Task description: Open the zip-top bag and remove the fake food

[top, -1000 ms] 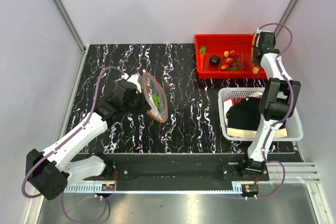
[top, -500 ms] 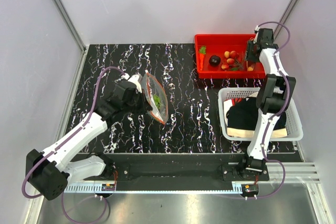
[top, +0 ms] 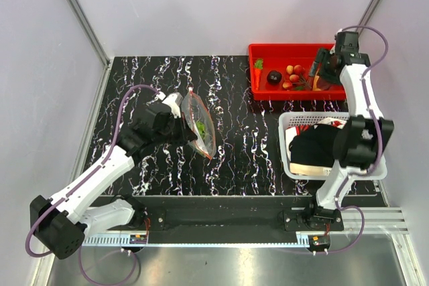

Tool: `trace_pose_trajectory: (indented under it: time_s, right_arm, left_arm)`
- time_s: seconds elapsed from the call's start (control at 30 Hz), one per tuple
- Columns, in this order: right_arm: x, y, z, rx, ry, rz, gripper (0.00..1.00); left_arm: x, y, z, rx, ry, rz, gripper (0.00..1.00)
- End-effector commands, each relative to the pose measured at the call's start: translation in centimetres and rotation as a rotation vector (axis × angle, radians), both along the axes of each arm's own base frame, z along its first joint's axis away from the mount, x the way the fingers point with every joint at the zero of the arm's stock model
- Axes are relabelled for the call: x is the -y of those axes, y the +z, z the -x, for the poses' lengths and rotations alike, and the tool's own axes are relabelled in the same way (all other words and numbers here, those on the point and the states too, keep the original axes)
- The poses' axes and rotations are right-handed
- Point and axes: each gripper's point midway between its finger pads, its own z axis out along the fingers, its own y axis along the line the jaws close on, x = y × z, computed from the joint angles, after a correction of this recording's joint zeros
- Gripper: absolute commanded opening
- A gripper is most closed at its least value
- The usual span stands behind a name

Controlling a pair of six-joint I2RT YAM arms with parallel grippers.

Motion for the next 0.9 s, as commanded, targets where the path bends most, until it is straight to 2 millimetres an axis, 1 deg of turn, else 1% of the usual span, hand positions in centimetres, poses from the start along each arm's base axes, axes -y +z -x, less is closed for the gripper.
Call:
trace_pose_trajectory:
  time_s: [0.0, 0.03, 0.1, 0.13, 0.2, 0.23, 0.27, 0.33, 0.37, 0.4, 0.43, 0.47, 0.5, 0.57, 0.6, 0.63, 0.67, 0.7, 0.77, 0.8, 0.87]
  right_arm:
    - [-11.2, 7.5, 3.5, 0.168, 0.251, -0.204, 0.77]
    - [-16.1, 8.5, 5.4, 0.175, 0.371, -0.233, 0.75]
    - [-20.8, 9.4, 7.7, 0.179, 0.493, -0.252, 0.73]
    - [-25.7, 9.8, 10.5, 0.173, 0.602, -0.267, 0.73]
    - [-29.6, 10.2, 13.2, 0.165, 0.686, -0.28, 0.7]
    - [-31.0, 10.6, 14.6, 0.163, 0.704, -0.292, 0.69]
    - [-33.9, 10.7, 17.0, 0.152, 0.771, -0.29, 0.68]
    - [-35.7, 11.4, 19.0, 0.169, 0.803, -0.295, 0.66]
    - [-37.4, 11.7, 20.6, 0.172, 0.843, -0.311, 0.65]
    - [-38.1, 11.5, 21.3, 0.163, 0.854, -0.333, 0.58]
    - [-39.0, 11.8, 22.2, 0.156, 0.865, -0.379, 0.57]
    - [-40.4, 12.1, 23.1, 0.165, 0.9, -0.419, 0.55]
    - [-41.0, 11.5, 23.7, 0.148, 0.905, -0.431, 0.48]
    - [-42.7, 11.3, 24.6, 0.135, 0.934, -0.471, 0.36]
    - [-43.1, 10.8, 24.8, 0.127, 0.937, -0.477, 0.32]
    - [-43.8, 10.3, 24.6, 0.123, 0.936, -0.491, 0.24]
    - [-44.1, 9.6, 24.4, 0.105, 0.928, -0.491, 0.21]
    - [-44.4, 8.4, 24.1, 0.079, 0.914, -0.482, 0.18]
    - [-44.6, 7.5, 23.4, 0.071, 0.896, -0.465, 0.16]
    - [-44.9, 6.6, 23.0, 0.06, 0.888, -0.454, 0.16]
    - [-45.1, 5.9, 22.2, 0.067, 0.869, -0.438, 0.16]
  left_arm:
    - [1.5, 4.7, -0.7, 0.121, -0.058, 0.105, 0.0]
    - [1.5, 4.8, -0.6, 0.123, -0.063, 0.108, 0.0]
    - [1.7, 5.0, -0.6, 0.126, -0.074, 0.114, 0.0]
    - [1.7, 4.9, -0.5, 0.124, -0.077, 0.114, 0.0]
    - [1.7, 4.9, -0.5, 0.124, -0.078, 0.114, 0.0]
    - [1.7, 4.9, -0.4, 0.123, -0.077, 0.115, 0.0]
    - [1.8, 5.1, -0.4, 0.125, -0.08, 0.122, 0.0]
    - [1.9, 5.2, -0.4, 0.122, -0.076, 0.134, 0.0]
    - [2.0, 5.4, -0.4, 0.126, -0.076, 0.143, 0.0]
    - [2.0, 5.5, -0.4, 0.124, -0.075, 0.151, 0.0]
    - [2.1, 5.7, -0.4, 0.128, -0.074, 0.159, 0.0]
    - [2.1, 5.8, -0.5, 0.129, -0.07, 0.163, 0.0]
    - [2.2, 5.8, -0.5, 0.128, -0.07, 0.166, 0.0]
    - [2.2, 6.1, -0.5, 0.13, -0.067, 0.174, 0.0]
    - [2.2, 6.2, -0.5, 0.129, -0.064, 0.176, 0.0]
    - [2.3, 6.4, -0.5, 0.132, -0.068, 0.185, 0.0]
    - [2.4, 6.6, -0.5, 0.133, -0.068, 0.19, 0.0]
    - [2.4, 6.7, -0.4, 0.133, -0.069, 0.193, 0.0]
    - [2.4, 7.3, -0.3, 0.142, -0.071, 0.203, 0.0]
    - [2.4, 7.6, -0.2, 0.148, -0.072, 0.209, 0.0]
    - [2.3, 8.1, 0.1, 0.153, -0.071, 0.227, 0.0]
